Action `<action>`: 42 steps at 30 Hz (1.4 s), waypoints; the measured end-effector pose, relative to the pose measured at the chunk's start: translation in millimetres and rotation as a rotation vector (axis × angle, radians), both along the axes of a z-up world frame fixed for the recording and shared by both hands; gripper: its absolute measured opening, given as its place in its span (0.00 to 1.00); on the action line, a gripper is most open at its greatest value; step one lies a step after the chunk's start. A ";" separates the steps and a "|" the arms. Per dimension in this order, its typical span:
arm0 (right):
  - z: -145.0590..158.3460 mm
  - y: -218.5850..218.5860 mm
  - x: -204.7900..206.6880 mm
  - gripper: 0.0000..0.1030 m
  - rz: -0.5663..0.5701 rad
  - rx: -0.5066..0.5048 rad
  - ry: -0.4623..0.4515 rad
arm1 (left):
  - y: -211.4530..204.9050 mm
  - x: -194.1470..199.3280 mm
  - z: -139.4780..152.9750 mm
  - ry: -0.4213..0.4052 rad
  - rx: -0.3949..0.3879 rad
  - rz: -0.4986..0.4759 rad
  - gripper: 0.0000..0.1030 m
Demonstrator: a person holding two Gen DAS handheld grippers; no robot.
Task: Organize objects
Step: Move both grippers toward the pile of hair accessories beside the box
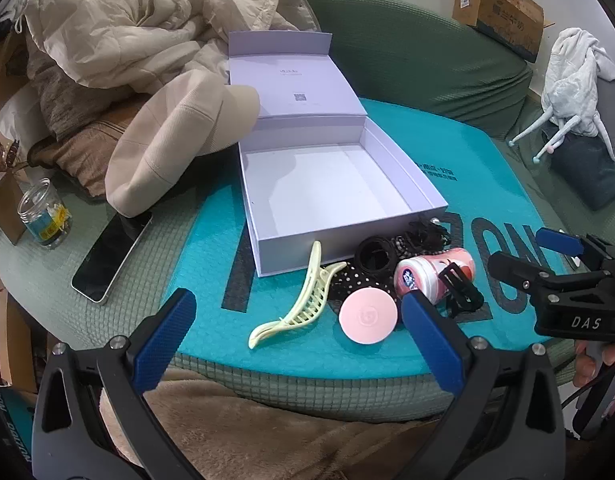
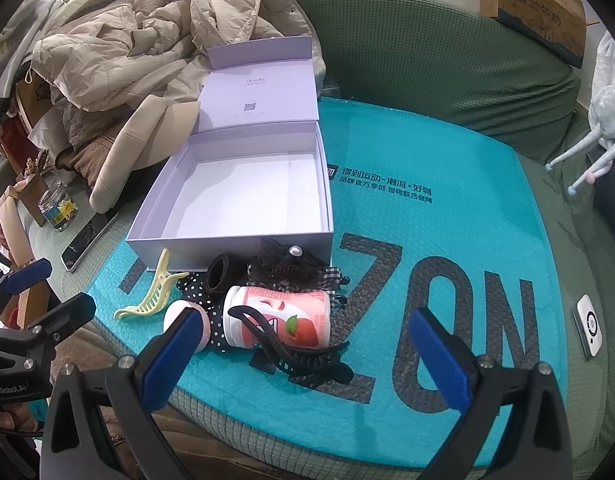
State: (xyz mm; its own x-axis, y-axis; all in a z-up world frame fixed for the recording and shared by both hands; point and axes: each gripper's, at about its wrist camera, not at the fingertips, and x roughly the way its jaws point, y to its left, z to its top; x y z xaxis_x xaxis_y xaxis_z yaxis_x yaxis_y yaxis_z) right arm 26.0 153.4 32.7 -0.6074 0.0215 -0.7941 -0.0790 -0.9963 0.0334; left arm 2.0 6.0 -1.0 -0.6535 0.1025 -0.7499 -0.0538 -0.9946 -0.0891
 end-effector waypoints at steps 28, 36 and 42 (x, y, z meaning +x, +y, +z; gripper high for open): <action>-6.8 6.1 1.2 1.00 0.007 -0.020 -0.011 | 11.6 0.1 -11.3 -0.027 -0.020 -0.017 1.00; -15.5 10.3 1.9 1.00 0.005 -0.047 -0.028 | 14.4 0.3 -22.7 -0.061 -0.001 -0.018 1.00; -25.1 12.7 -1.7 1.00 0.014 -0.076 -0.057 | 15.2 -1.0 -33.7 -0.095 0.037 -0.021 1.00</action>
